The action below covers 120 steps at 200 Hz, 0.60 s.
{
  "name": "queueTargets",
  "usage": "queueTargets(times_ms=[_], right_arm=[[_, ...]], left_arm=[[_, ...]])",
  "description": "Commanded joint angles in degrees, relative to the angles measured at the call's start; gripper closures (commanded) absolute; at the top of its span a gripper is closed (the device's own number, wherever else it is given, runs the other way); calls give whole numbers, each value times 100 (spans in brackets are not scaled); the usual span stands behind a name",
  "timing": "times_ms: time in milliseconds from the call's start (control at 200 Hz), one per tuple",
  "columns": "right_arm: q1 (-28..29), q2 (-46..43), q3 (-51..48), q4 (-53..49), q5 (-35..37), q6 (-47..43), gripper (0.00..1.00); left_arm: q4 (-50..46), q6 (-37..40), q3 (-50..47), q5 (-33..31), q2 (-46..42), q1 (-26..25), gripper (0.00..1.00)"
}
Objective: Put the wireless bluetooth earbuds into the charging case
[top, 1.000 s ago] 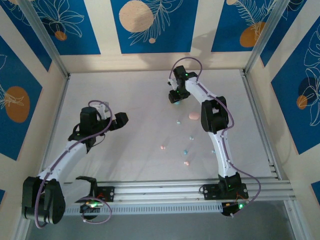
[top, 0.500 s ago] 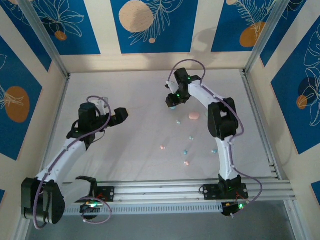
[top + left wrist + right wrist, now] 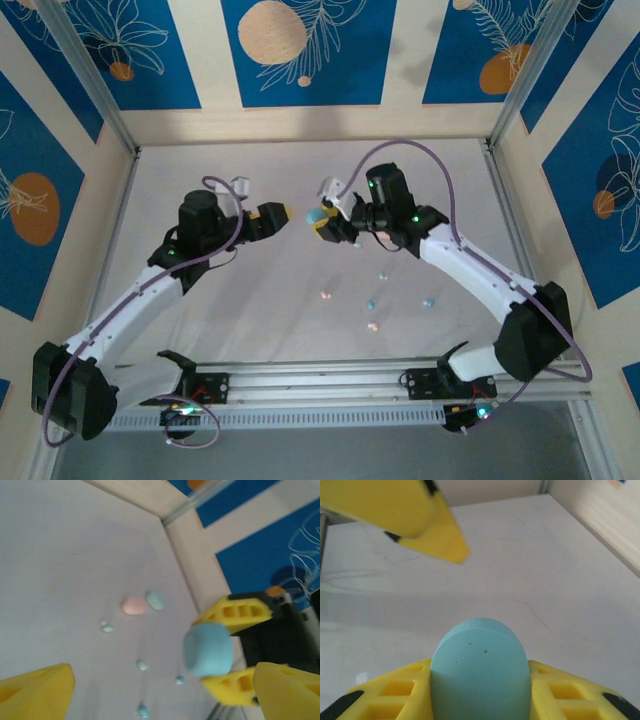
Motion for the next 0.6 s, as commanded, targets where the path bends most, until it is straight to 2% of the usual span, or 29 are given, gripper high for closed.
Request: queueTargets(times_ms=[0, 145, 360, 470, 595], right_arm=[[93, -291, -205, 759, -169, -456, 65], [149, -363, -104, 475, -142, -446, 64], [241, -357, -112, 487, -92, -426, 64], [255, -356, -121, 477, -65, -436, 64], [256, -356, -121, 480, -30, -442, 64]], left_arm=[[246, -237, 252, -55, 146, -339, 11], [444, -206, 401, -28, 360, -688, 15], [438, -107, 632, -40, 652, -828, 27], [411, -65, 706, -37, 713, -872, 37], [364, -57, 715, -90, 740, -878, 55]])
